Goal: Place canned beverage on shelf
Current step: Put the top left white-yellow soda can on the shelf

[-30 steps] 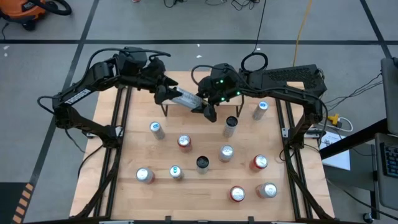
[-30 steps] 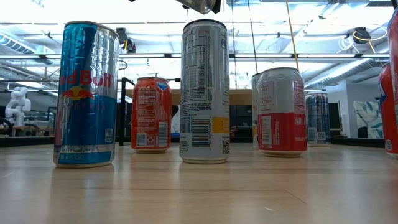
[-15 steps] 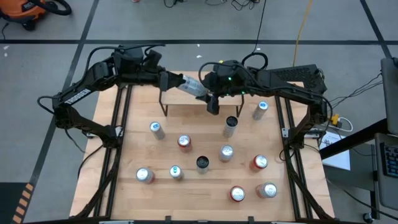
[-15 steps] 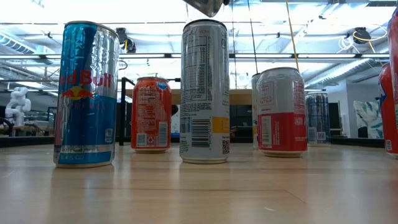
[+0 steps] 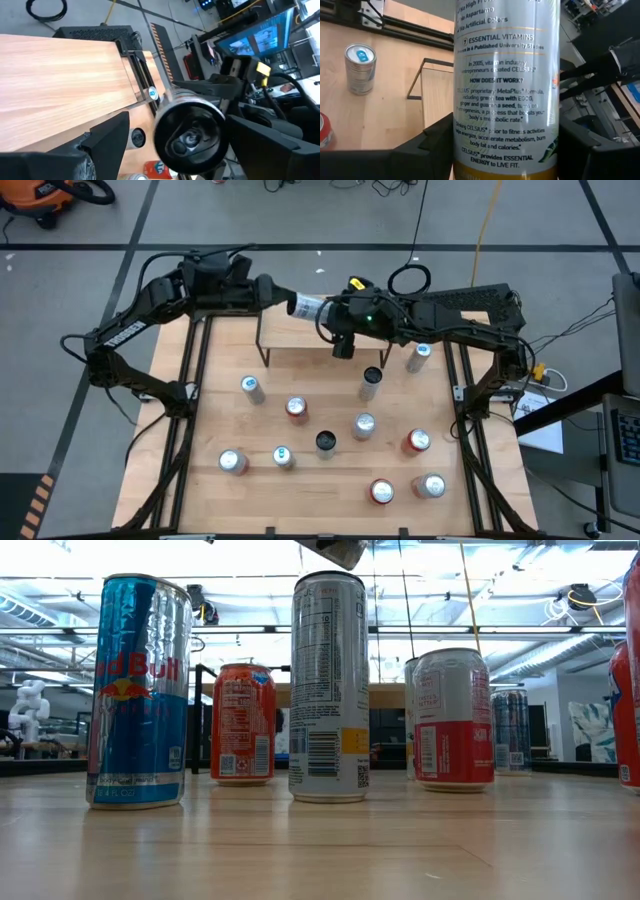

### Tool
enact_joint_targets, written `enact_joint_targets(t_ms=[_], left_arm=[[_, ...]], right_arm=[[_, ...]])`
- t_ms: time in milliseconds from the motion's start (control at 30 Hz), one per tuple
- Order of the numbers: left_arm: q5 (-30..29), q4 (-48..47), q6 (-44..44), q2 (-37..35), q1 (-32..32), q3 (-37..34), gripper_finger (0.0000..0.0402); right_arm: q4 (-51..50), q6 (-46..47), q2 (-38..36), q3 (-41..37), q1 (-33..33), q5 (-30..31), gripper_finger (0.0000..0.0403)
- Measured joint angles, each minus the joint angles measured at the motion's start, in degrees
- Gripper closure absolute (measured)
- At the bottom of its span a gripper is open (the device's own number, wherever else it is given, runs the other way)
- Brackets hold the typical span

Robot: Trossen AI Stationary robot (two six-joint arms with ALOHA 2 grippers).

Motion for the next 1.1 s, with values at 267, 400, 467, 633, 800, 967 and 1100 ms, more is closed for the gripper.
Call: enact_joint_targets(t_ms=[267, 400, 467, 633, 800, 967, 1100], left_arm=[[5.2, 0.6, -0.1, 1.7, 0.8, -0.1, 0.0070], [6.9, 0.8, 0.0, 3.2, 0.3, -0.1, 0.0070], [6.9, 1.2, -0.1, 3.7, 0.3, -0.1, 0.0070], [6.4, 3.5, -0.1, 5.0, 0.3, -0.1, 0.0070], [7.6, 5.6, -0.5, 5.9, 0.3, -0.1, 0.0070], [9.8, 6.1, -1.5, 6.5, 0.3, -0.1, 0.0070], [9.9, 6.3, -1.4, 6.5, 0.3, -0.1, 0.0070]], right_arm=[[0.1, -4.1, 0.9, 0.0, 0.2, 1.0, 0.0170], [0.5, -6.9, 1.1, 0.0, 0.5, 5.6, 0.0170], [0.7, -7.5, 1.1, 0.0, 0.5, 6.1, 0.0170], [0.9, -7.9, 1.1, 0.0, 0.5, 6.1, 0.0170], [0.8, -8.2, 1.1, 0.0, 0.5, 6.1, 0.0170], [0.9, -8.2, 1.1, 0.0, 0.4, 6.0, 0.0170], [1.1, -8.1, 1.1, 0.0, 0.3, 6.1, 0.0170]])
